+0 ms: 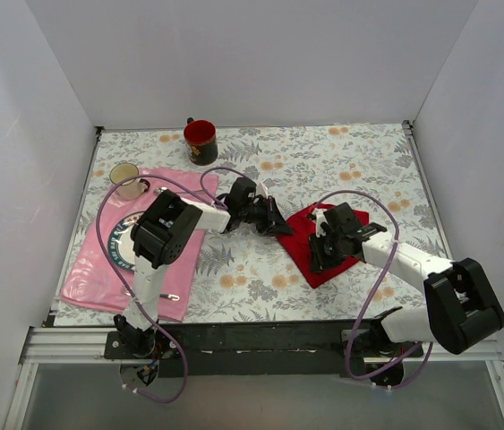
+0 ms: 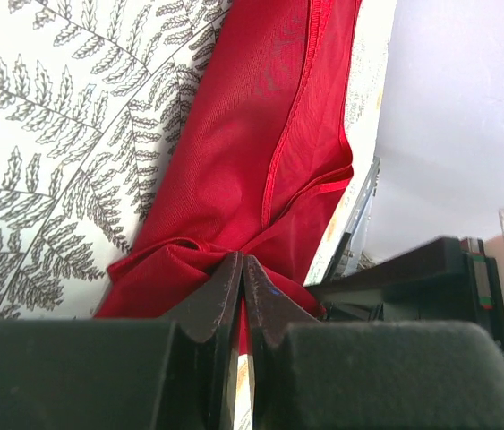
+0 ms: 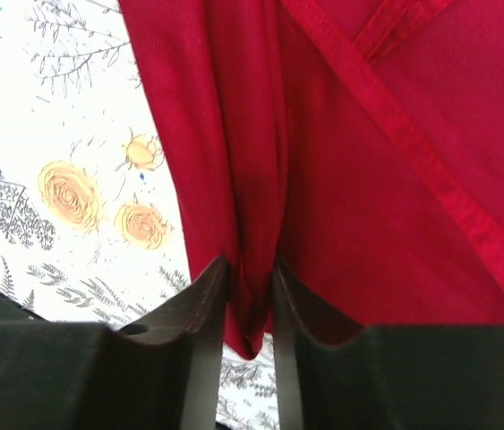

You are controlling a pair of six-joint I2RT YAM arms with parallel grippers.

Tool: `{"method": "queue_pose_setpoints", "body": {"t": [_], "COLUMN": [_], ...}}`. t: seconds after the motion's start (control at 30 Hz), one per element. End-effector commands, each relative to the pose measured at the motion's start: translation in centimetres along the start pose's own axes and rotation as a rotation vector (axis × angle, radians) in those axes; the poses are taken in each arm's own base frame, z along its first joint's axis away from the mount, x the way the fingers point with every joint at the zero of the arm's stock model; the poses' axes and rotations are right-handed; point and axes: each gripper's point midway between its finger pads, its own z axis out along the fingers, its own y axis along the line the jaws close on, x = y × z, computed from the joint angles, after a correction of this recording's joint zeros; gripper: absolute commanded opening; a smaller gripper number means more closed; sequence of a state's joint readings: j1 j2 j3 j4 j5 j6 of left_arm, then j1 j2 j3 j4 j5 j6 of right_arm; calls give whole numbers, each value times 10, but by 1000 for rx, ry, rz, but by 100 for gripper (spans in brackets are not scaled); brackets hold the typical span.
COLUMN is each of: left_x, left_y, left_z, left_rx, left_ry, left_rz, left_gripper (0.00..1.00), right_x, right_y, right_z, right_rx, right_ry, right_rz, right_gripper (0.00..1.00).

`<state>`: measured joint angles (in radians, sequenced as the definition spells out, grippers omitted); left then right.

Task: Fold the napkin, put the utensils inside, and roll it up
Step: Roll the napkin with the utensil

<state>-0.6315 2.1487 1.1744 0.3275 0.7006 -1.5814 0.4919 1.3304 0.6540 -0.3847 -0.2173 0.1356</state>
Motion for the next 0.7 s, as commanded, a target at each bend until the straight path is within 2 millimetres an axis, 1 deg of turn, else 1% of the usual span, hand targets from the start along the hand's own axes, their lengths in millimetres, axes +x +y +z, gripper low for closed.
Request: {"method": "queue_pose_setpoints", "body": {"t": [0.0,0.1,0.13,0.17,0.2,0.3,0.33,0.37,0.47,0.5,0.53,0.57,0.6,0.63,0.67], "left_x": [11,10,11,11,10,13,13,15,16,16,17,17,16,17,17], "left_y": [15,15,16,16,15,17,18,19,21,21,22,22,21,22,22], "left_z": [4,4,4,4,5,6,6,7,7,7,7,7,7,7,7], "left_rx": [-49,-52,-54,-53,-52,-52,-54,-55,-59,-58,-59,-58,-58,-58,-56], "left_ry": [42,47,50,52,51,73,76,81,88,91,92,93,91,94,96], "left_rz": [-7,0,0,1,4,0,-1,-2,-7,-8,-7,-5,-5,-7,-6], "left_gripper": [4,3,3,3,3,3,3,3,3,2,2,2,2,2,2], "right_x": [-1,12,17,25,29,42,40,39,30,27,19,16,12,2,-3], "right_y": [5,6,6,5,4,-9,-16,-17,-19,-16,-14,-10,-10,-12,-12], "right_z": [-11,-6,-3,1,2,2,1,0,-7,-8,-11,-13,-15,-24,-28], "right_rx": [37,32,30,34,39,121,160,169,202,198,202,199,225,273,296], "right_ry": [-23,28,36,51,59,96,87,85,80,76,62,59,53,37,28], "right_rz": [35,96,110,142,155,195,199,202,187,165,141,124,96,71,49], "right_gripper": [26,18,17,17,14,11,11,11,19,27,33,38,46,51,54]}}
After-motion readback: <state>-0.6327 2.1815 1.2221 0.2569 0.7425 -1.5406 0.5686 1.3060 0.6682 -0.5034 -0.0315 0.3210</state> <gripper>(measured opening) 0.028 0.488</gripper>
